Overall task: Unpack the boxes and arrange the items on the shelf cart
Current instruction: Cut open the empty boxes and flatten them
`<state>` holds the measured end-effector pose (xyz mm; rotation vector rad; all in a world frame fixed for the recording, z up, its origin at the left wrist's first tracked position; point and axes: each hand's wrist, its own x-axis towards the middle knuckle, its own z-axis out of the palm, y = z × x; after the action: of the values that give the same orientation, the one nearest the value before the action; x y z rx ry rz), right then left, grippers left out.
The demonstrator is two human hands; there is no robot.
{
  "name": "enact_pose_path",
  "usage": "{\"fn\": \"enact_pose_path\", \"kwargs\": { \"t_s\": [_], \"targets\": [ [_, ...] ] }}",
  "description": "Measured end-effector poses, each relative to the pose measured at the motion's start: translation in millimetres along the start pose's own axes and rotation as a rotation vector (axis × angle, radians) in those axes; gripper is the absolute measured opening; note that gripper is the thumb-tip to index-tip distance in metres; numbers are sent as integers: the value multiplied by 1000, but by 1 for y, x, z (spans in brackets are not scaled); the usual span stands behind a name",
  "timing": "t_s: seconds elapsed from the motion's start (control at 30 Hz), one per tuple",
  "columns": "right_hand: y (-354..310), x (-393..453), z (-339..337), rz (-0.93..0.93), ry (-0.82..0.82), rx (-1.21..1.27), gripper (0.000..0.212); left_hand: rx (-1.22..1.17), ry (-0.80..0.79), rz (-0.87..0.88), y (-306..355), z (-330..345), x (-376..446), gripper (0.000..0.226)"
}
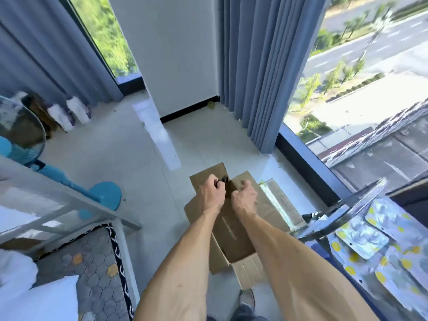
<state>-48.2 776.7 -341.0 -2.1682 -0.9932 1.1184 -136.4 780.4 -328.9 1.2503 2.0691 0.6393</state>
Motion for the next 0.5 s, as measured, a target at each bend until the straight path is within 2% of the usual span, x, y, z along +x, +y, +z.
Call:
{"fn": "enact_pose_path", "kwargs": {
  "t_s": [0.1, 0.27, 0.5],
  "targets": [
    [-43, -1, -45, -81, 9, 96, 53, -33, 27, 105, 57, -22, -8, 12],
    [-95, -11, -104, -281, 37, 150, 36, -21, 69, 243, 128, -44, -21, 17],
    [-119, -2, -148, -346, 130, 151, 14, -61, 45, 311, 165, -52, -13, 20]
  ]
}}
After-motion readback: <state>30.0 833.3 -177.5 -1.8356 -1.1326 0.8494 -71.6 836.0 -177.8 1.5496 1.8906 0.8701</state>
